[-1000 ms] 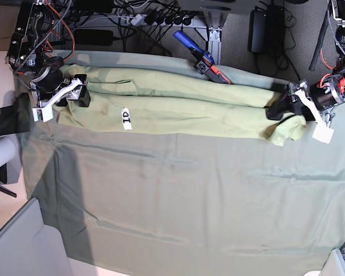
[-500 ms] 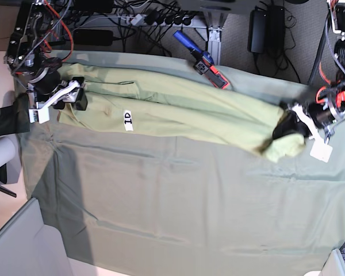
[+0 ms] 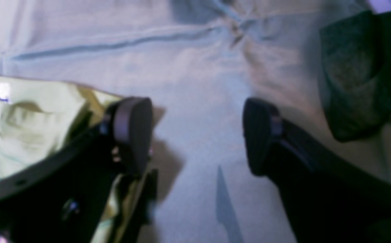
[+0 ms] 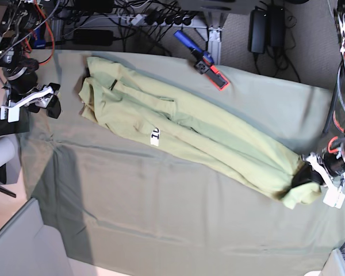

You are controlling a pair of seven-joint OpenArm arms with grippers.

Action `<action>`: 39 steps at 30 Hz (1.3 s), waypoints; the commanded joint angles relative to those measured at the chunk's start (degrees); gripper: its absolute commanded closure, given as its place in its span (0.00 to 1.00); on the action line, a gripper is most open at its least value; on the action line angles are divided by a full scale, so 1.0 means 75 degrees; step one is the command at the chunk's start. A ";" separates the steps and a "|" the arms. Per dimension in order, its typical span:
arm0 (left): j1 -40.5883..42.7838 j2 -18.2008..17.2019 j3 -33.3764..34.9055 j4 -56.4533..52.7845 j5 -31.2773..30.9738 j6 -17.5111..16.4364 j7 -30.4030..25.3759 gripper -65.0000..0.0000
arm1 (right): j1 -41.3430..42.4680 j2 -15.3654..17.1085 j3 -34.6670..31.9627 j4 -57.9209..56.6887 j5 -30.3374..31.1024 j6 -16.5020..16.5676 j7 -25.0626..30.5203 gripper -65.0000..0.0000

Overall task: Fold the T-shirt properly
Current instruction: 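Fold the strip end with the left gripper toward the right gripper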

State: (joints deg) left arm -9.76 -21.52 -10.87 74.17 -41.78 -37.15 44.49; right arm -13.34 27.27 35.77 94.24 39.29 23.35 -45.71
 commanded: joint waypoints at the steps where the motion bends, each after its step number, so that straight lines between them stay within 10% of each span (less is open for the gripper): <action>1: -0.0388 -0.0184 -0.0038 -0.0105 0.0023 -0.0052 -0.0277 1.00 | 0.0061 0.0152 0.0087 0.0122 0.0117 0.0128 0.0149 0.36; 11: -0.0169 -0.0358 -0.0038 0.1311 -0.0341 -0.0099 0.0420 1.00 | 0.0058 0.0149 0.0087 0.0122 0.0137 0.0131 0.0146 0.36; 18: 0.0953 0.0356 0.0673 0.3602 -0.0047 -0.0108 0.0446 1.00 | 0.0061 0.0149 0.0087 0.0122 0.0140 0.0131 0.0149 0.36; 33: 0.1029 0.2022 0.2608 0.3386 0.1932 -0.0099 0.0271 1.00 | 0.0058 0.0152 0.0087 0.0122 0.0137 0.0134 0.0146 0.36; 39: 0.1046 0.2025 0.2710 0.2850 0.1708 0.0254 0.0242 0.42 | 0.0058 0.0152 0.0087 0.0122 0.0146 0.0134 0.0152 0.36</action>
State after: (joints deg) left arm -0.82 -6.48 9.39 94.59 -27.73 -35.33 47.72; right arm -13.34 27.14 35.77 94.24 39.64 23.35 -45.71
